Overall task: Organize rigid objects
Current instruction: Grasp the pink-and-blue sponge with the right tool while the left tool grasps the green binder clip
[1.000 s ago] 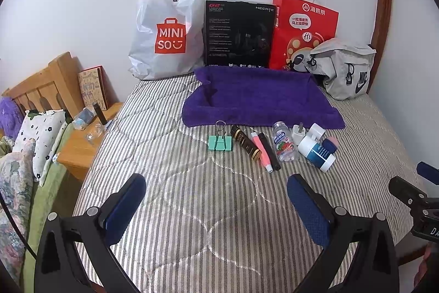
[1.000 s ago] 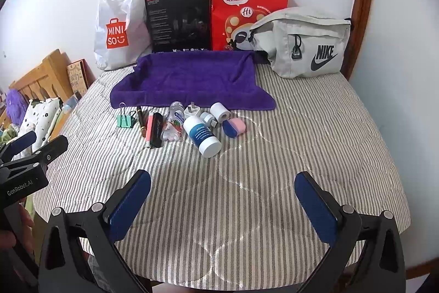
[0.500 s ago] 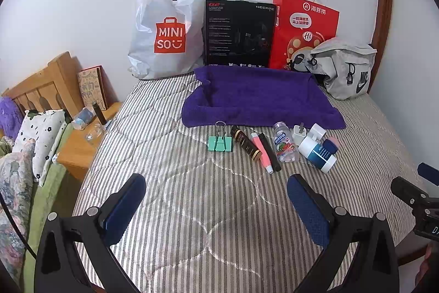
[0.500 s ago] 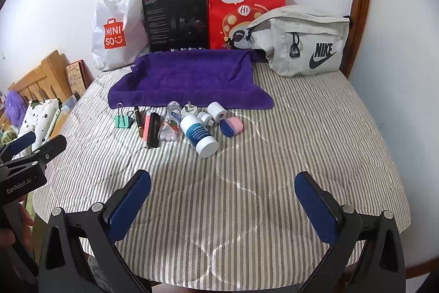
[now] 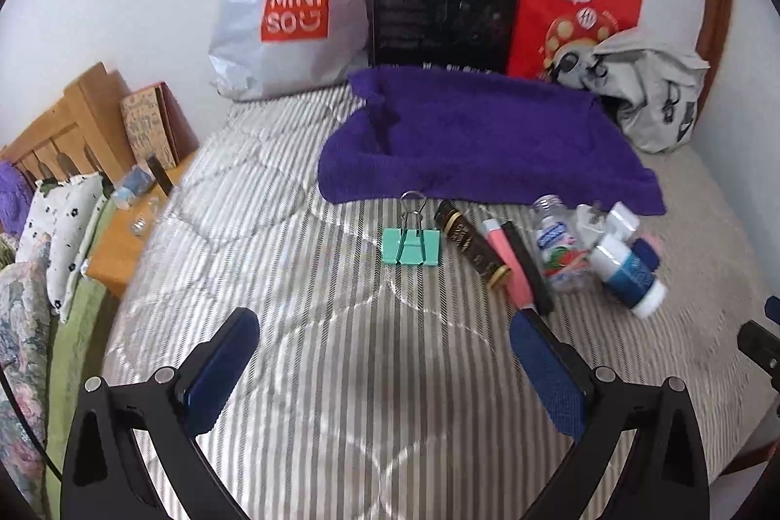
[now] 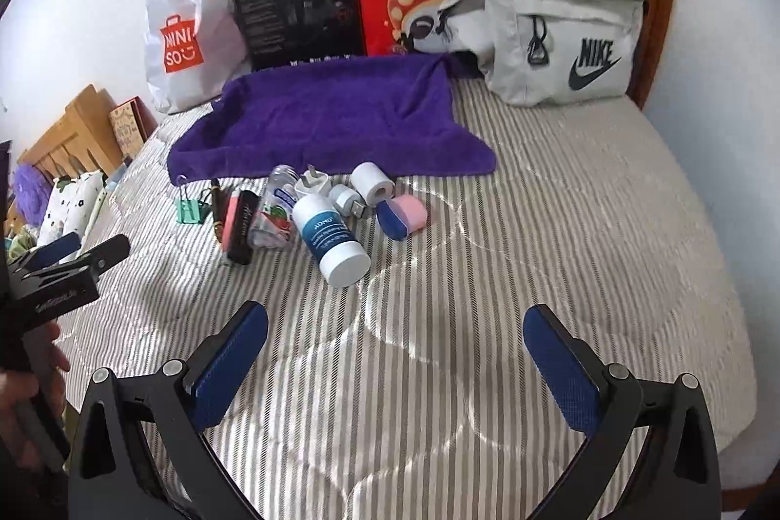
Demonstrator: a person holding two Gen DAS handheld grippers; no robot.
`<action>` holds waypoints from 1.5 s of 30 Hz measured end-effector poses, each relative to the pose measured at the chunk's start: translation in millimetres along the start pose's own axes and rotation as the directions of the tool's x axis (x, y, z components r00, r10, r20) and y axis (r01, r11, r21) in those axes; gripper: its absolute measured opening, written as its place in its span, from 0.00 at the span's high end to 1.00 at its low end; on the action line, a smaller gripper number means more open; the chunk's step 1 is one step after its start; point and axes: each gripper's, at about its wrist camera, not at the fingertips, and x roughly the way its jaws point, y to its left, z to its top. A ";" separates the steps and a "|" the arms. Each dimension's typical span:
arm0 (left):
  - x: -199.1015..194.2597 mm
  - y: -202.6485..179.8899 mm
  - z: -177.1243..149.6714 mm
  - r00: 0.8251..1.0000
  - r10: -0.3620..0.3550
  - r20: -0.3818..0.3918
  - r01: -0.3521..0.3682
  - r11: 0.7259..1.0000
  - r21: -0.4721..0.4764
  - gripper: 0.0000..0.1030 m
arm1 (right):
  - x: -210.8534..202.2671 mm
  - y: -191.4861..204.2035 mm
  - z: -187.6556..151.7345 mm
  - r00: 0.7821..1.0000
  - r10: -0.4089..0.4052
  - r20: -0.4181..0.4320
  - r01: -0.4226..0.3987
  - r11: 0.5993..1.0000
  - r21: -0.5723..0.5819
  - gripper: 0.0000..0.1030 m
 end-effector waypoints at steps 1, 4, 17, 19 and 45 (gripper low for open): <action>9.3 0.4 1.4 1.000 -0.005 -0.012 0.005 1.000 -0.002 0.00 | 6.8 -2.3 0.9 1.000 -0.003 -0.005 0.003 1.000 0.000 0.00; 32.2 1.1 4.5 0.999 -0.020 -0.042 0.020 1.000 -0.003 0.00 | 26.6 -5.7 3.6 1.000 -0.006 -0.026 0.005 1.000 -0.023 0.00; 81.5 -2.4 15.6 0.995 -0.051 -0.080 0.053 0.998 0.024 0.01 | 91.2 -40.0 28.1 0.999 -0.003 -0.035 0.003 1.000 0.001 0.01; 87.7 -2.6 17.7 0.995 -0.055 -0.086 0.058 0.998 0.027 0.01 | 100.7 -42.5 34.5 0.999 -0.001 -0.039 0.001 1.000 -0.013 0.03; 96.6 -5.8 22.2 0.996 -0.078 -0.037 0.079 0.997 0.025 0.62 | 133.4 -21.4 49.9 0.998 0.045 -0.043 -0.052 0.985 -0.166 0.64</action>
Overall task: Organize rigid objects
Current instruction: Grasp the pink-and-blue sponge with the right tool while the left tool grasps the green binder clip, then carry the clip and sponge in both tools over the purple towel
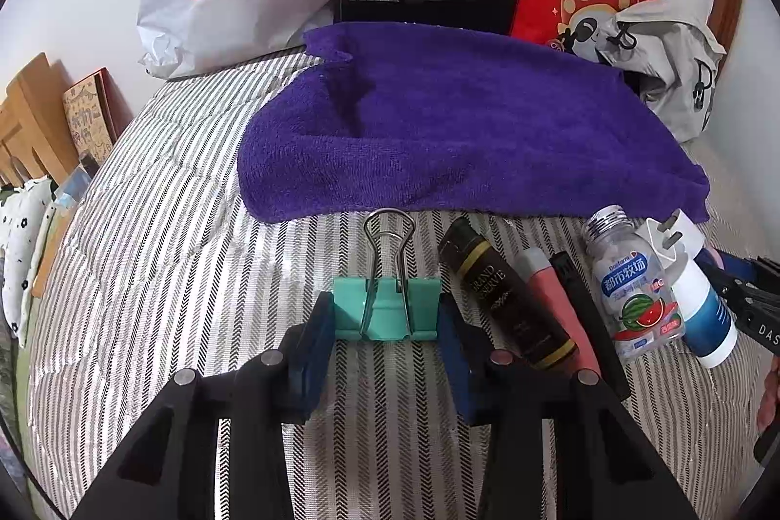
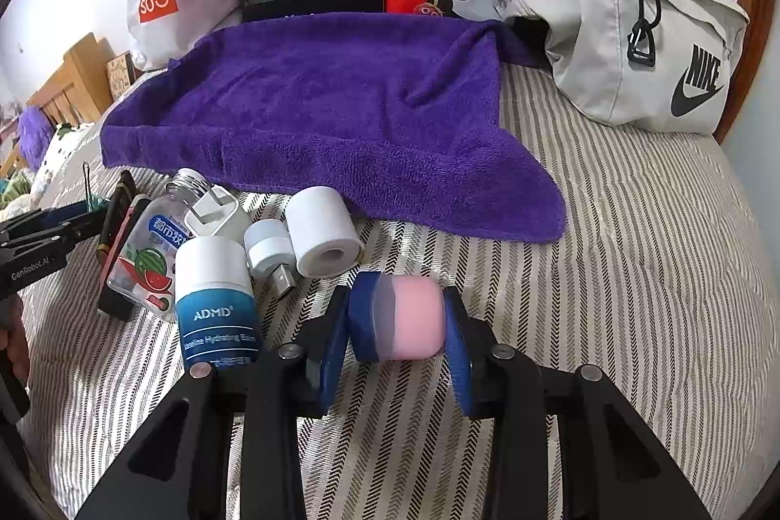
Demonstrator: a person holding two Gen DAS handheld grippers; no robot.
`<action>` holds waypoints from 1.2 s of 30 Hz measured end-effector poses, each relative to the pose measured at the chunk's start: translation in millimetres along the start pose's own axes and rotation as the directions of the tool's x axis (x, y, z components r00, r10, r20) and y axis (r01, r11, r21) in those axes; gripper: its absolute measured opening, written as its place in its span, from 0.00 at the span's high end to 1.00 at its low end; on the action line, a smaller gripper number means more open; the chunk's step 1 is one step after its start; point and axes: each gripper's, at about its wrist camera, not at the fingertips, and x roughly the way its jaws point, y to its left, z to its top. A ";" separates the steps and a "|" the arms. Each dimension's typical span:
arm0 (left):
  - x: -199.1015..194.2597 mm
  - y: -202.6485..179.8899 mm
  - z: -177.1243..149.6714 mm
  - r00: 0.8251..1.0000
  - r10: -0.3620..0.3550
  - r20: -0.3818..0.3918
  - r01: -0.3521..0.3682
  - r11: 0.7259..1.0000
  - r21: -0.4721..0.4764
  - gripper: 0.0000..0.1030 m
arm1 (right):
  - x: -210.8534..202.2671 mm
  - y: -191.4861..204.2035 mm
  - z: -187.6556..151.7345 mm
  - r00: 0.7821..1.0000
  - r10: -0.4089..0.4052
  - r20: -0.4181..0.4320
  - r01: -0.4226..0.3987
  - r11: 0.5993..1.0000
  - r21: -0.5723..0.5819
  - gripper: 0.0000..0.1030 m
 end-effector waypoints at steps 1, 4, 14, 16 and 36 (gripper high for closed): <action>0.1 -0.4 0.4 1.000 0.000 0.000 0.000 1.000 0.002 0.62 | -0.6 1.4 -0.9 1.000 0.000 0.000 0.000 1.000 -0.007 0.64; -0.7 0.7 1.6 1.000 -0.006 -0.007 0.006 1.000 0.000 0.62 | -1.2 1.2 -1.8 1.000 0.009 -0.015 -0.009 1.000 0.001 0.64; -33.7 6.1 20.8 0.999 -0.023 0.040 0.024 1.000 -0.019 0.62 | -21.6 -8.0 13.4 1.000 0.015 0.011 -0.016 0.999 0.035 0.64; -40.1 5.3 27.7 0.998 -0.029 0.049 0.030 0.999 -0.016 0.62 | -25.1 -7.9 23.5 0.999 0.030 0.021 -0.030 0.999 0.032 0.64; 6.1 -23.8 152.4 0.993 -0.089 0.081 0.088 0.996 0.027 0.62 | 21.2 -3.8 147.1 0.994 0.095 0.047 -0.095 0.995 0.013 0.64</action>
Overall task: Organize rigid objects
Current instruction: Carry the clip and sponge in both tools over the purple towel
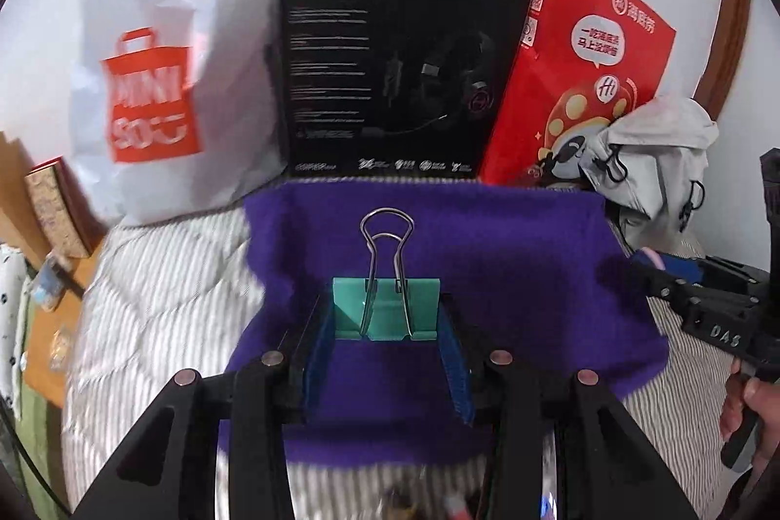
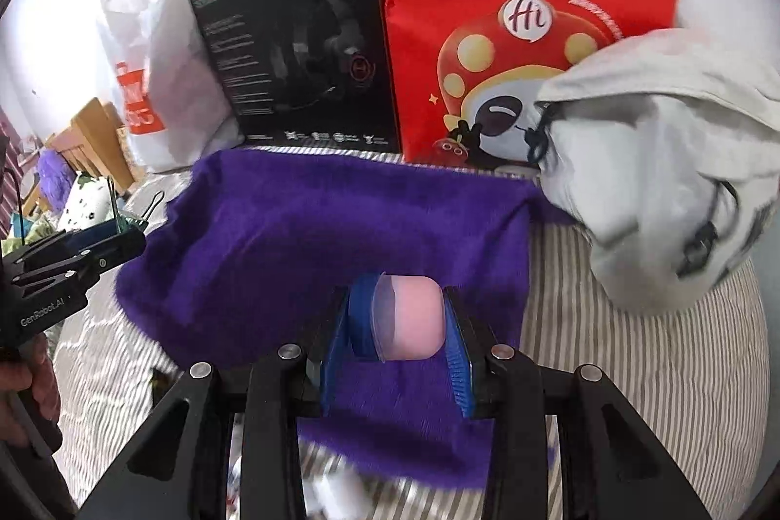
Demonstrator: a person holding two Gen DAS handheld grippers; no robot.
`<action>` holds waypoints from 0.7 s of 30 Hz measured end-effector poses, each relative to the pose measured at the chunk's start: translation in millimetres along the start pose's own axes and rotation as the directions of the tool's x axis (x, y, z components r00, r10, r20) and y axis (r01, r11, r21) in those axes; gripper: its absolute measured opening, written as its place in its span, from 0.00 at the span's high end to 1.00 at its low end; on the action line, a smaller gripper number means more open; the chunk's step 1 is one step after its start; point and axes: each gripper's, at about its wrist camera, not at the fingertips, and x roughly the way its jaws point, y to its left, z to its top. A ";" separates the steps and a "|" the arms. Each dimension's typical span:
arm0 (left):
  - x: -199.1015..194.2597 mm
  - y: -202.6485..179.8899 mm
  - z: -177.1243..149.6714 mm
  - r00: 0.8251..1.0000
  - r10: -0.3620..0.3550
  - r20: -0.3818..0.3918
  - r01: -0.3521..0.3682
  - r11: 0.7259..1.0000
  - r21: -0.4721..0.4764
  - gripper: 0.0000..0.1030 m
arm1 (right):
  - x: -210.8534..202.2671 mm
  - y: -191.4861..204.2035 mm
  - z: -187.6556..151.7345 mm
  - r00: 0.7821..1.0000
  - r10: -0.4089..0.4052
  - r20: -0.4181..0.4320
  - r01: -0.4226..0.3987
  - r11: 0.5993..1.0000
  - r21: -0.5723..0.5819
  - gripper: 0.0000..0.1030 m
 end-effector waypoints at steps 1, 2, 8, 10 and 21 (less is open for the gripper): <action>7.1 -1.1 3.4 1.000 -0.005 -0.005 0.005 1.000 0.003 0.62 | 7.5 -1.6 4.2 1.000 -0.003 -0.006 0.003 1.000 -0.001 0.64; 17.3 -2.5 8.4 1.000 -0.013 -0.014 0.013 1.000 0.007 0.62 | 14.4 -2.5 7.3 1.000 -0.005 -0.012 0.005 1.000 -0.001 0.64; 61.3 -12.6 20.2 0.998 -0.022 -0.057 0.024 0.999 0.037 0.62 | 60.0 -7.3 18.2 0.998 -0.008 -0.061 0.008 1.000 -0.006 0.64; 76.3 -13.5 20.2 0.996 -0.031 -0.082 0.033 0.999 0.033 0.62 | 73.9 -7.9 17.6 0.996 -0.015 -0.087 0.014 1.000 -0.015 0.64; 105.2 -17.4 13.8 0.990 0.004 -0.143 0.004 0.999 0.052 0.62 | 95.3 -5.3 12.9 0.991 -0.037 -0.130 0.029 0.998 -0.059 0.64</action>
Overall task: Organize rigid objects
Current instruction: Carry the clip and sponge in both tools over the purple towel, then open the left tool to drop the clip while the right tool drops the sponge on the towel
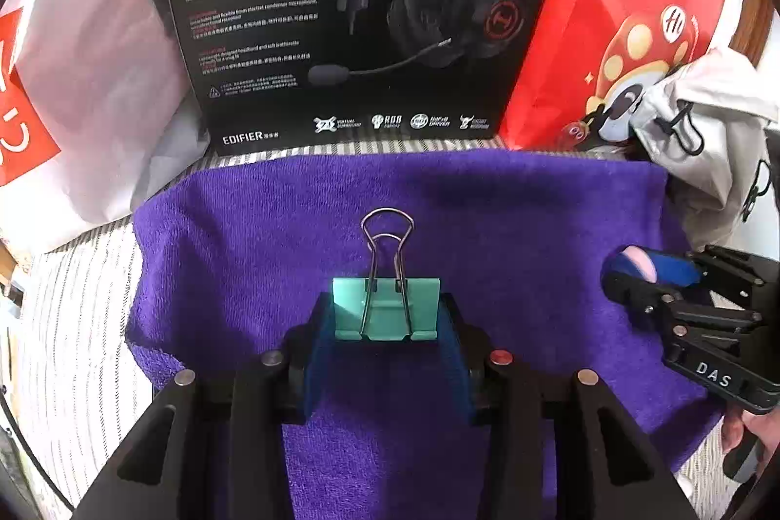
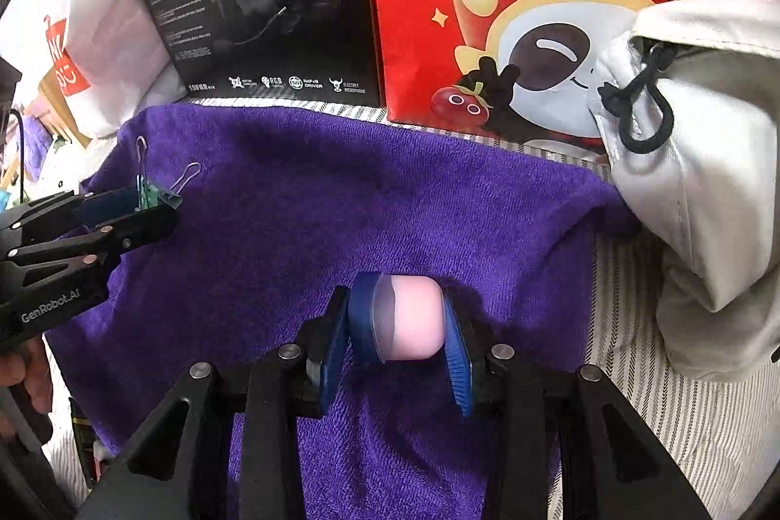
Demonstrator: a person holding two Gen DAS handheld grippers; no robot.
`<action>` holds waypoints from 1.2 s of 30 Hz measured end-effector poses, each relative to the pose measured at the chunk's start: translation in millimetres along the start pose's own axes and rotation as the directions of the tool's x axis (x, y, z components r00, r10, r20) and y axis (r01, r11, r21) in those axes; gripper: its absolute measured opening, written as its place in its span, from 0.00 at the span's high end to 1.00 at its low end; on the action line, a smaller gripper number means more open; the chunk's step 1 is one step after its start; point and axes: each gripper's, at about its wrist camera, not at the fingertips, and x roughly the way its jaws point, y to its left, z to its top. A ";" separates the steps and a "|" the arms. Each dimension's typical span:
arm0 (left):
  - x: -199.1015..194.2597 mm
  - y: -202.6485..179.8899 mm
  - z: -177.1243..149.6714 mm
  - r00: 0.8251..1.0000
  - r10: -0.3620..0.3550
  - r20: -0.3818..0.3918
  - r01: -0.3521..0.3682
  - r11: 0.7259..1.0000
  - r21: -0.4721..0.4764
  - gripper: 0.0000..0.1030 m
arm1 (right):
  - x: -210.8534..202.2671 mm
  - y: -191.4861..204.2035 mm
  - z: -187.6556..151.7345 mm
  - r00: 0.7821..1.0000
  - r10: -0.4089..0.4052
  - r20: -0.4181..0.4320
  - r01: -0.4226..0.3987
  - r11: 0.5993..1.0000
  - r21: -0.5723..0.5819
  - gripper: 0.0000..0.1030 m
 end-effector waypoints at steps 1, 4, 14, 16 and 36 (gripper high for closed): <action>1.2 -0.1 -1.3 1.000 -0.002 -0.007 0.002 1.000 0.001 0.62 | 0.6 1.4 -0.9 1.000 -0.006 -0.001 0.006 1.000 -0.015 0.64; 7.4 0.1 -4.7 1.000 0.009 -0.025 -0.009 1.000 0.003 0.62 | 0.6 4.3 -2.6 1.000 -0.018 0.001 0.018 0.999 -0.048 0.64; 7.6 -6.1 -10.7 0.999 0.037 -0.022 -0.036 0.998 0.044 0.59 | 2.2 3.4 0.7 1.000 -0.004 -0.007 0.003 0.996 -0.088 0.64; 5.3 -4.4 -11.8 0.999 0.034 -0.029 -0.033 0.998 0.045 0.47 | 1.3 3.4 0.2 1.000 0.000 -0.020 -0.002 0.996 -0.094 0.61; -87.7 26.3 -62.7 0.999 0.011 0.037 -0.004 0.984 -0.177 0.00 | -96.5 -8.2 -63.3 0.998 -0.021 0.059 0.013 0.992 0.127 0.00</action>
